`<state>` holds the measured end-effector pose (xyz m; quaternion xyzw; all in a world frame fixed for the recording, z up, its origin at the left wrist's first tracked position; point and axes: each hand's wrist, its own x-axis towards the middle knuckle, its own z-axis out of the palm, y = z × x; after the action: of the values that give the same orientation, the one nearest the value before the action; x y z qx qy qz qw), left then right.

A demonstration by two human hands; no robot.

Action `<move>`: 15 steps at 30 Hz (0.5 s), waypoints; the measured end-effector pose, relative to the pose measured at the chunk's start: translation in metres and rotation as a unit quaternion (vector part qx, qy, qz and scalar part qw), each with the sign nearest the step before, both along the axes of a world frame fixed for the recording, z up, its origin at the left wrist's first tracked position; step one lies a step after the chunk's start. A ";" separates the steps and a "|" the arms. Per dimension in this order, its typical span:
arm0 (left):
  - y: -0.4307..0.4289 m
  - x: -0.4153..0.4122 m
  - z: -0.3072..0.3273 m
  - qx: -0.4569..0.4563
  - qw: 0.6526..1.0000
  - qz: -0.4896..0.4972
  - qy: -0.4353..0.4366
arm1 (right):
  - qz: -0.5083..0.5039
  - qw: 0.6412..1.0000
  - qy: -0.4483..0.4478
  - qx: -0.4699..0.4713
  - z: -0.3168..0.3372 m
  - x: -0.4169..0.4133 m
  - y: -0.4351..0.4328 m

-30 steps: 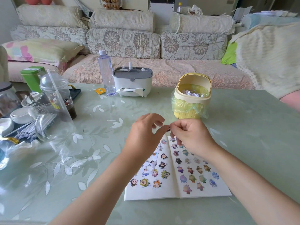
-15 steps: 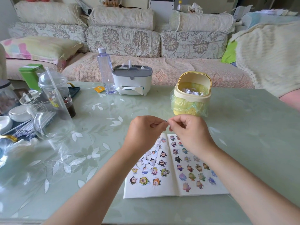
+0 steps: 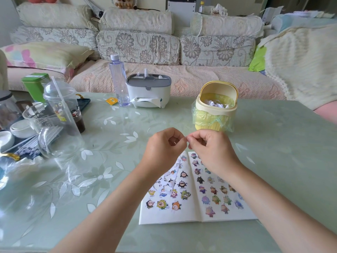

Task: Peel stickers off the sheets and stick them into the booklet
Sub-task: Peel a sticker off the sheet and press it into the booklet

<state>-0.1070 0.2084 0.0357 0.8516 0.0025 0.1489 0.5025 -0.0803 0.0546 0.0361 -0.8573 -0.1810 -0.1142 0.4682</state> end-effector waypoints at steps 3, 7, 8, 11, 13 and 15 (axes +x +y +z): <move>-0.002 -0.001 -0.001 0.005 1.000 -0.009 -0.021 | 0.001 1.000 0.021 0.012 0.001 -0.001 0.001; -0.003 0.000 -0.002 -0.014 0.999 -0.022 -0.020 | -0.001 0.997 0.063 0.042 0.004 -0.001 0.003; -0.003 0.000 -0.002 -0.020 0.999 -0.026 -0.016 | -0.002 0.996 0.075 0.051 0.005 -0.001 0.002; -0.001 0.002 -0.004 -0.053 0.998 -0.042 -0.002 | -0.002 0.992 0.105 0.073 0.007 -0.001 0.002; -0.001 0.003 -0.005 -0.086 0.995 -0.053 0.007 | -0.001 0.988 0.121 0.092 0.008 0.000 0.002; -0.002 0.004 -0.005 -0.122 0.991 -0.058 0.016 | -0.001 0.982 0.142 0.121 0.008 0.000 0.004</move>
<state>-0.1035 0.2065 0.0307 0.7851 -0.0204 0.1047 0.6101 -0.0802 0.0582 0.0436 -0.8023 -0.0966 -0.0128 0.5890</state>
